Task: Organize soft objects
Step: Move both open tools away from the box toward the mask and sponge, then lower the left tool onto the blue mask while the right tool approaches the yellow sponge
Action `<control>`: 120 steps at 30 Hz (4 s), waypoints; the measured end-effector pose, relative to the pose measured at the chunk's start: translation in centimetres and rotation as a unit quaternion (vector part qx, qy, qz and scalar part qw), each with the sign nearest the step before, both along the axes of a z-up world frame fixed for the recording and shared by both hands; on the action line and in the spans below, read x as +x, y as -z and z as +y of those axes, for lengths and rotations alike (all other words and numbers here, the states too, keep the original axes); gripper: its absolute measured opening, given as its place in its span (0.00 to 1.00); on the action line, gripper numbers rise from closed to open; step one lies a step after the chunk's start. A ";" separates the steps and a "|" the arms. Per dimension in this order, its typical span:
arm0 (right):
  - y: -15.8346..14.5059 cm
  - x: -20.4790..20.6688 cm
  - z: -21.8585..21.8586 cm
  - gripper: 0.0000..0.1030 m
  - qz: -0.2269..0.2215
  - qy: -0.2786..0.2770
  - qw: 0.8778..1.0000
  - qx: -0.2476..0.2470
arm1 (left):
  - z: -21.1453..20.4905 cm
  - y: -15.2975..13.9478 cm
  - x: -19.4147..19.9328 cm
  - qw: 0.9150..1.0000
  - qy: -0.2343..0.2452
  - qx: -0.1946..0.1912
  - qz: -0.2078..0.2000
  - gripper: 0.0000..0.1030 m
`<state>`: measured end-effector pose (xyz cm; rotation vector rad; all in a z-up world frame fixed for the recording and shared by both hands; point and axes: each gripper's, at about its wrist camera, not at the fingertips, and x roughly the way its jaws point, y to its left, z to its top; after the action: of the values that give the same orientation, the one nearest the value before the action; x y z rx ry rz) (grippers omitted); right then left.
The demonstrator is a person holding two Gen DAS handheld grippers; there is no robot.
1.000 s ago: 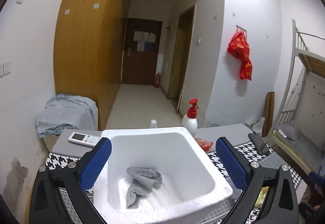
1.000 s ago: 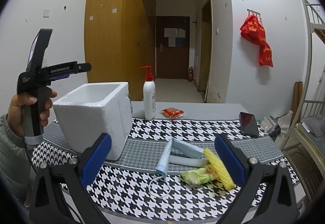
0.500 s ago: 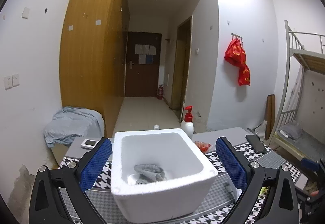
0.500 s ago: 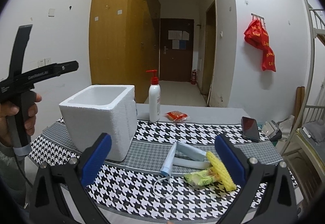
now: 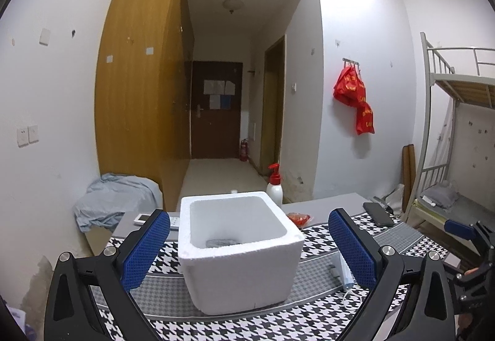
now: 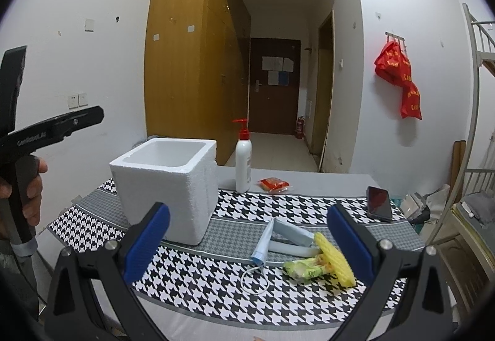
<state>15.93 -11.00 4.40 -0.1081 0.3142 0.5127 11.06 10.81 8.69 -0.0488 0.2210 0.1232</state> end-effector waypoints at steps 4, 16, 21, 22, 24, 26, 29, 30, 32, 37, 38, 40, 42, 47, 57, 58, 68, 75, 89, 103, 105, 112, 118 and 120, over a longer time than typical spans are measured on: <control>-0.2 -0.9 -0.3 1.00 -0.008 -0.005 1.000 -0.003 | -0.5 0.2 -1.1 1.000 -0.002 0.001 -0.005 0.99; 1.0 -3.5 -2.1 1.00 -0.023 -0.030 0.999 0.002 | -3.2 2.1 -4.4 1.000 -0.008 0.007 -0.019 0.99; 1.7 -3.6 -2.9 1.00 -0.025 -0.031 0.999 0.006 | -4.1 3.2 -4.8 1.000 -0.010 -0.006 -0.019 0.99; 1.8 -3.5 -3.1 1.00 -0.025 -0.031 0.999 0.006 | -4.2 3.3 -4.8 1.000 -0.013 -0.006 -0.016 0.99; 2.0 -3.2 -3.4 1.00 -0.026 -0.035 0.999 0.007 | -4.5 3.5 -4.6 1.000 -0.020 -0.007 -0.011 0.99; 2.2 -3.1 -3.5 1.00 -0.023 -0.036 0.999 0.008 | -4.6 3.7 -4.6 1.000 -0.025 -0.006 -0.015 0.99; 2.4 -3.1 -3.7 1.00 -0.029 -0.029 0.999 0.007 | -4.7 4.2 -4.7 0.999 -0.030 0.000 -0.025 0.99; 2.4 -3.1 -3.8 1.00 -0.030 -0.025 0.999 0.010 | -4.7 4.3 -4.9 0.999 -0.031 0.003 -0.027 0.99; 2.5 -3.2 -3.8 1.00 -0.035 -0.017 0.999 0.016 | -4.6 4.8 -4.9 0.999 -0.031 0.011 -0.033 0.99; 3.0 -3.5 -3.5 1.00 -0.041 0.020 0.999 0.022 | -4.4 5.3 -4.4 0.999 0.004 0.022 -0.027 0.99; 3.1 -3.5 -3.4 1.00 -0.039 0.028 0.999 0.026 | -4.4 5.3 -4.3 0.999 0.009 0.025 -0.027 0.99; 3.2 -3.5 -3.3 1.00 -0.034 0.040 0.998 0.033 | -4.4 5.5 -4.3 0.999 0.016 0.032 -0.034 0.99; 3.3 -3.5 -3.6 1.00 -0.034 0.051 0.997 0.040 | -4.6 5.8 -4.3 0.998 0.020 0.036 -0.038 0.99; 3.8 -4.1 -4.1 1.00 -0.031 0.075 0.996 0.044 | -5.2 7.2 -3.8 0.999 0.042 0.024 -0.024 0.99; 5.6 -1.3 -6.0 1.00 -0.023 0.054 0.998 0.019 | -7.9 9.8 -0.1 0.999 0.033 0.000 0.016 0.99; 5.8 -1.0 -6.2 1.00 -0.020 0.054 0.998 0.017 | -8.0 10.0 0.2 0.999 0.038 0.000 0.019 0.99; 7.2 1.3 -9.5 1.00 0.010 0.082 0.996 0.032 | -10.9 10.3 2.7 0.995 0.084 0.028 0.037 0.99; 8.1 3.0 -10.5 1.00 0.036 0.089 0.995 0.034 | -11.7 10.2 4.2 0.994 0.091 0.035 0.048 0.99; 8.6 5.6 -11.1 1.00 0.048 0.073 0.996 0.019 | -13.7 10.4 8.4 0.993 0.086 0.037 0.077 0.99; 9.6 8.4 -11.3 1.00 0.066 0.054 0.996 0.013 | -14.3 12.1 12.1 0.988 0.075 0.031 0.131 0.99; 9.8 8.7 -11.3 1.00 0.069 0.052 0.996 0.014 | -14.3 12.5 13.0 0.986 0.076 0.028 0.146 0.99; 10.5 9.6 -11.2 1.00 0.078 0.050 0.996 0.010 | -14.4 13.4 14.3 0.983 0.078 0.021 0.163 0.99; 10.6 10.3 -11.1 1.00 0.082 0.047 0.996 0.005 | -14.3 13.8 15.4 0.981 0.082 0.012 0.177 0.99; 10.7 10.4 -11.1 1.00 0.081 0.047 0.996 0.004 | -14.1 14.1 16.0 0.980 0.070 0.010 0.186 0.99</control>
<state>26.29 -22.05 -6.27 -0.0441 0.4737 0.4300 27.07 -3.24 -5.44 0.0101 0.5955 -0.0080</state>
